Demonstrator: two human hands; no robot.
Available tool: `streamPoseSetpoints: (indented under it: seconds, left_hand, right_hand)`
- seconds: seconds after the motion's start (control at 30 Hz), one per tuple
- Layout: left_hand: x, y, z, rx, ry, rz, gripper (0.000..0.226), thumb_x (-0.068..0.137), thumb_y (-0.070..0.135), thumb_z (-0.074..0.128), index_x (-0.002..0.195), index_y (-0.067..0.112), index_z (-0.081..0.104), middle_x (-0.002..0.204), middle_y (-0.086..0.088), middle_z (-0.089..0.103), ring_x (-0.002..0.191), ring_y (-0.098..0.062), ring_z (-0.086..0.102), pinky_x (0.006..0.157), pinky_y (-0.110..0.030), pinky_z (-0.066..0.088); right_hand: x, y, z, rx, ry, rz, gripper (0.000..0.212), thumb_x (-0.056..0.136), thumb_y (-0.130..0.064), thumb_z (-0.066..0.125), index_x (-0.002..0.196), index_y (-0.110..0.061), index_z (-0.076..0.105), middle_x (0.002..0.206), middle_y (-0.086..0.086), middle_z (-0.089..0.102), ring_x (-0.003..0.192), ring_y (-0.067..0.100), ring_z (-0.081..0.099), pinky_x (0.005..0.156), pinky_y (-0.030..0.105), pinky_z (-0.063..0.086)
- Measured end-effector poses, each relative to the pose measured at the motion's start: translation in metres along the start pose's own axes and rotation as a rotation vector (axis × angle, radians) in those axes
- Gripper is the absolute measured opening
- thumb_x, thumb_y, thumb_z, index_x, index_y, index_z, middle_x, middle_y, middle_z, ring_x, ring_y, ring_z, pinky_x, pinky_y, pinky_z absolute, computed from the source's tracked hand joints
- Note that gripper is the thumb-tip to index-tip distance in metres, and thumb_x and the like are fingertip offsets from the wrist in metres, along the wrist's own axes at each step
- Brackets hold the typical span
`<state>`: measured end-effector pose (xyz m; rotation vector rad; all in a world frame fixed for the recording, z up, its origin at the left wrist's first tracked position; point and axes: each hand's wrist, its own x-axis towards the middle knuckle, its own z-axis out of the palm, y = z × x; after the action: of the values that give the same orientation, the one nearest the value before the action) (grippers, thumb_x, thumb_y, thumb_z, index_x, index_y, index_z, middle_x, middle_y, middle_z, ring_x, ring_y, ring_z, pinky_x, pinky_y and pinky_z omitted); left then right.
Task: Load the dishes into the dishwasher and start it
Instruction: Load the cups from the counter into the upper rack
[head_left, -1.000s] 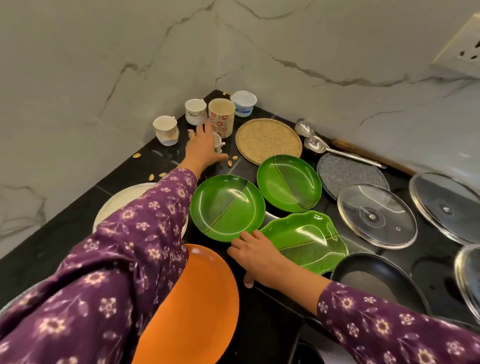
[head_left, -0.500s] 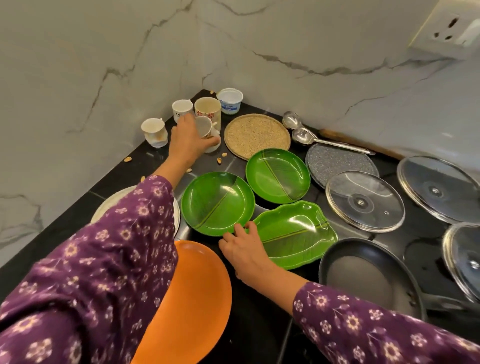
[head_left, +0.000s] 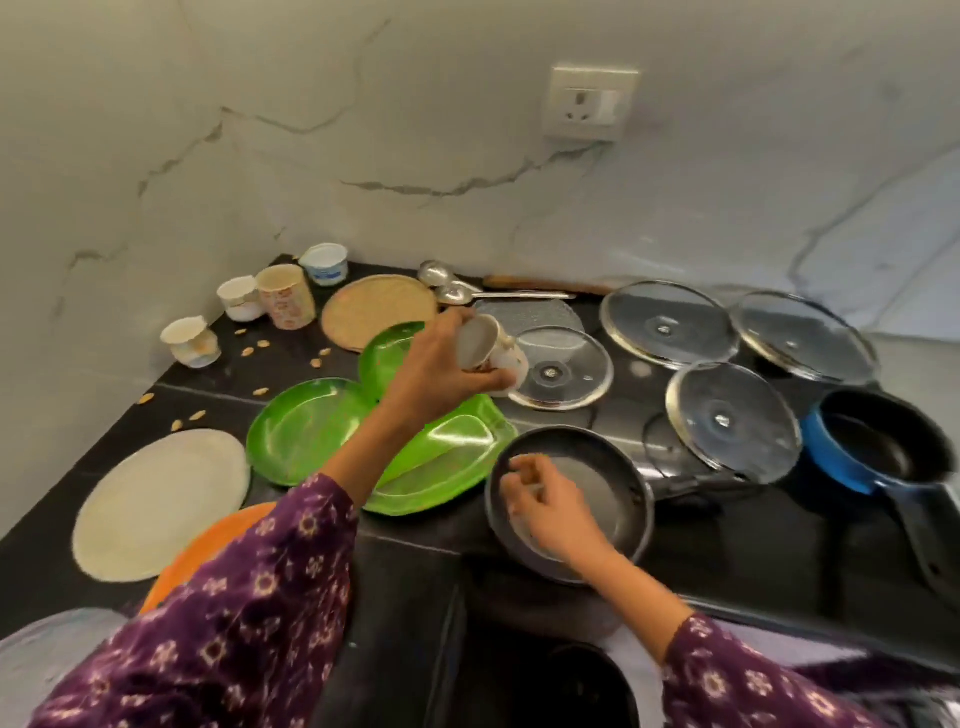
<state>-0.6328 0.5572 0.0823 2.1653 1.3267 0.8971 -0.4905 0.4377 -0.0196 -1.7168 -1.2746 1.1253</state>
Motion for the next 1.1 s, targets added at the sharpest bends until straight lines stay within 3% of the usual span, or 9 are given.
streamPoseSetpoints:
  seconds: [0.07, 0.2, 0.33, 0.47, 0.6, 0.67, 0.8, 0.97, 1.1]
  left_hand:
    - [-0.008, 0.038, 0.04, -0.03, -0.103, 0.083, 0.074, 0.061, 0.034, 0.088, 0.12, 0.007, 0.054, 0.113, -0.005, 0.059, 0.099, -0.016, 0.053, 0.078, -0.015, 0.032]
    - [-0.03, 0.118, 0.124, -0.104, -0.311, 0.195, 0.073, 0.06, 0.043, 0.086, 0.12, 0.017, 0.053, 0.111, 0.007, 0.056, 0.104, -0.013, 0.053, 0.086, -0.021, 0.038]
    - [-0.055, 0.197, 0.2, -0.156, -0.492, 0.324, 0.076, 0.058, 0.049, 0.084, 0.12, 0.021, 0.05, 0.112, 0.01, 0.054, 0.1, -0.007, 0.052, 0.082, -0.02, 0.039]
    - [-0.085, 0.269, 0.267, -0.186, -0.665, 0.461, 0.071, 0.057, 0.051, 0.082, 0.116, 0.032, 0.047, 0.109, 0.016, 0.051, 0.097, 0.0, 0.049, 0.079, -0.018, 0.041]
    - [-0.121, 0.319, 0.328, -0.087, -0.844, 0.554, 0.084, 0.053, 0.063, 0.076, 0.125, 0.036, 0.04, 0.115, 0.02, 0.048, 0.102, -0.003, 0.053, 0.081, -0.023, 0.046]
    - [-0.139, 0.337, 0.357, 0.046, -0.909, 0.633, 0.098, 0.054, 0.068, 0.074, 0.135, 0.031, 0.034, 0.127, 0.014, 0.048, 0.111, -0.009, 0.052, 0.089, -0.027, 0.045]
    - [-0.174, 0.368, 0.414, 0.21, -0.988, 0.797, 0.102, 0.064, 0.071, 0.067, 0.145, 0.023, 0.028, 0.145, 0.004, 0.041, 0.128, -0.018, 0.043, 0.101, -0.033, 0.039]
    - [-0.196, 0.394, 0.477, 0.256, -0.979, 1.033, 0.057, 0.084, 0.052, 0.058, 0.131, 0.021, 0.048, 0.129, -0.001, 0.055, 0.118, -0.021, 0.048, 0.096, -0.032, 0.039]
    - [-0.195, 0.412, 0.521, 0.303, -0.953, 1.16, 0.035, 0.089, 0.044, 0.054, 0.115, 0.02, 0.058, 0.113, 0.0, 0.06, 0.111, -0.021, 0.049, 0.092, -0.032, 0.039]
  right_hand:
    - [-0.009, 0.01, -0.056, 0.369, 0.078, 0.175, 0.022, 0.097, -0.032, 0.049, 0.109, -0.013, 0.054, 0.092, 0.009, 0.064, 0.06, 0.015, 0.058, 0.058, 0.024, 0.049]
    - [-0.048, 0.037, -0.163, 1.022, 0.164, 0.403, 0.058, 0.094, -0.061, 0.032, 0.103, -0.009, 0.058, 0.086, 0.013, 0.066, 0.063, 0.02, 0.062, 0.051, 0.026, 0.054]
    - [-0.105, 0.084, -0.231, 1.188, 0.173, 0.384, 0.08, 0.084, -0.075, 0.03, 0.103, -0.008, 0.067, 0.074, 0.009, 0.061, 0.059, 0.015, 0.058, 0.052, 0.023, 0.053]
    - [-0.17, 0.134, -0.285, 1.326, 0.196, 0.316, 0.069, 0.081, -0.072, 0.039, 0.098, -0.015, 0.074, 0.075, 0.007, 0.065, 0.055, 0.014, 0.06, 0.05, 0.021, 0.052]
    - [-0.234, 0.186, -0.328, 1.314, 0.427, 0.312, 0.055, 0.089, -0.057, 0.046, 0.102, -0.01, 0.071, 0.08, 0.009, 0.067, 0.051, 0.012, 0.057, 0.044, 0.019, 0.049]
    - [-0.264, 0.212, -0.342, 1.292, 0.556, 0.359, 0.055, 0.092, -0.055, 0.044, 0.108, -0.006, 0.065, 0.079, 0.012, 0.065, 0.048, 0.013, 0.055, 0.042, 0.02, 0.048]
    - [-0.322, 0.265, -0.37, 1.347, 0.8, 0.383, 0.048, 0.092, -0.051, 0.047, 0.101, -0.006, 0.063, 0.072, 0.011, 0.066, 0.045, 0.012, 0.055, 0.042, 0.019, 0.049]
    - [-0.373, 0.325, -0.4, 1.189, 1.039, 0.494, 0.035, 0.095, -0.042, 0.049, 0.104, -0.01, 0.06, 0.071, 0.006, 0.069, 0.049, 0.013, 0.056, 0.044, 0.023, 0.047]
    - [-0.396, 0.371, -0.414, 0.832, 1.104, 0.694, 0.039, 0.091, -0.036, 0.057, 0.12, -0.011, 0.051, 0.106, 0.015, 0.064, 0.072, 0.02, 0.061, 0.056, 0.029, 0.05]
